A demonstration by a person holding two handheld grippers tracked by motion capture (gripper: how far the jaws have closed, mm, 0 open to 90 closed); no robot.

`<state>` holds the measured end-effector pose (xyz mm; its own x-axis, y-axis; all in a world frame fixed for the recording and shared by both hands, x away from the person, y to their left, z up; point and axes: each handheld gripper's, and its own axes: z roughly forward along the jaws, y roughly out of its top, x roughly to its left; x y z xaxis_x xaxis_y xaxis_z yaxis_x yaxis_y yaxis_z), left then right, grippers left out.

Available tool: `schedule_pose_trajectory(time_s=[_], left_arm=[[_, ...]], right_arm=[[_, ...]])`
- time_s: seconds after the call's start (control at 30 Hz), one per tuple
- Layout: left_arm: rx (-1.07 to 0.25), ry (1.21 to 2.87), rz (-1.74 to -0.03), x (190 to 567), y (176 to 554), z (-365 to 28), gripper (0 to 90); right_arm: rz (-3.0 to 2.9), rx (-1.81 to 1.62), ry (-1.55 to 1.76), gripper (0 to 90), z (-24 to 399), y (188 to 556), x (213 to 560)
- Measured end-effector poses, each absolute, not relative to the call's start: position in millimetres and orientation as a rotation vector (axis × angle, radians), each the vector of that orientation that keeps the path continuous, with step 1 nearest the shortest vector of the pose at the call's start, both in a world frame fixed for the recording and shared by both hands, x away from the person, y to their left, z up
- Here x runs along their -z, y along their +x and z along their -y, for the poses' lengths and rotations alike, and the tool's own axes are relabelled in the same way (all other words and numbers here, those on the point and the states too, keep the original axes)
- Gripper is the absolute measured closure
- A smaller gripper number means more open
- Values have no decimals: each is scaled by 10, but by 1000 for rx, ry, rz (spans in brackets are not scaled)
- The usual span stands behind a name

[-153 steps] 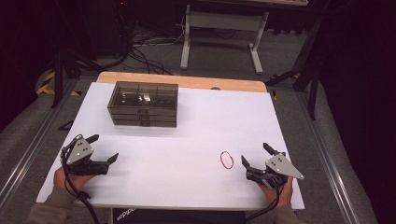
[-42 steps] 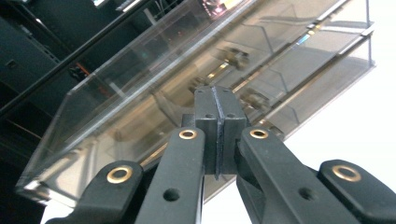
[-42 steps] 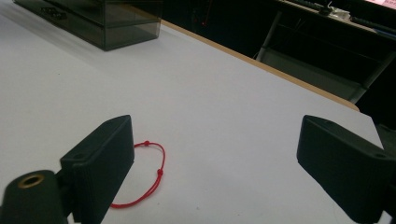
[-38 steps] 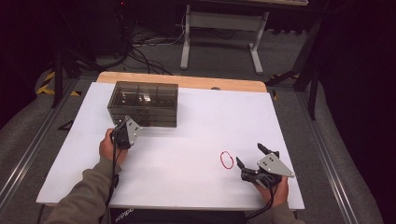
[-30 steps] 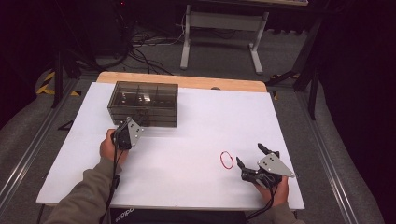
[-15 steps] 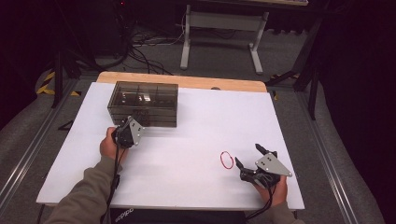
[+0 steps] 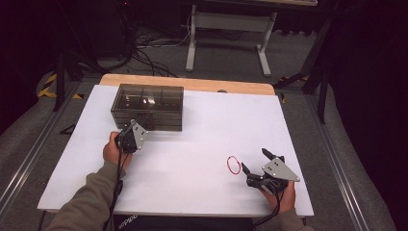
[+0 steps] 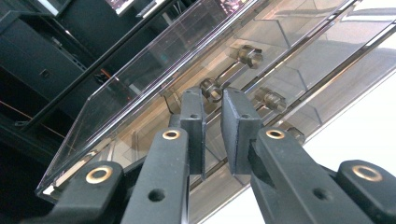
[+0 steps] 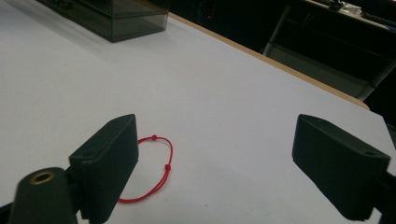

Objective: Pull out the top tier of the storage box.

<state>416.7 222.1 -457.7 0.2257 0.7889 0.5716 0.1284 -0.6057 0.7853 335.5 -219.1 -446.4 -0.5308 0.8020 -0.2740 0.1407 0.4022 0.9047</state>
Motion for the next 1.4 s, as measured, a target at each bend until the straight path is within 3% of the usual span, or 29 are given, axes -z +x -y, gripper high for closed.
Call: schedule_pose_trajectory(time_s=[1.17, 1.4], left_arm=[[-1411, 1922, -823, 4571, 3960, -2228, 799], [-1325, 1915, -833, 4548, 3928, -2293, 789]], right_arm=[[-1929, -1119, 823, 183, 2230, 3350, 4451], [-1928, -1111, 827, 183, 2232, 3353, 4451]])
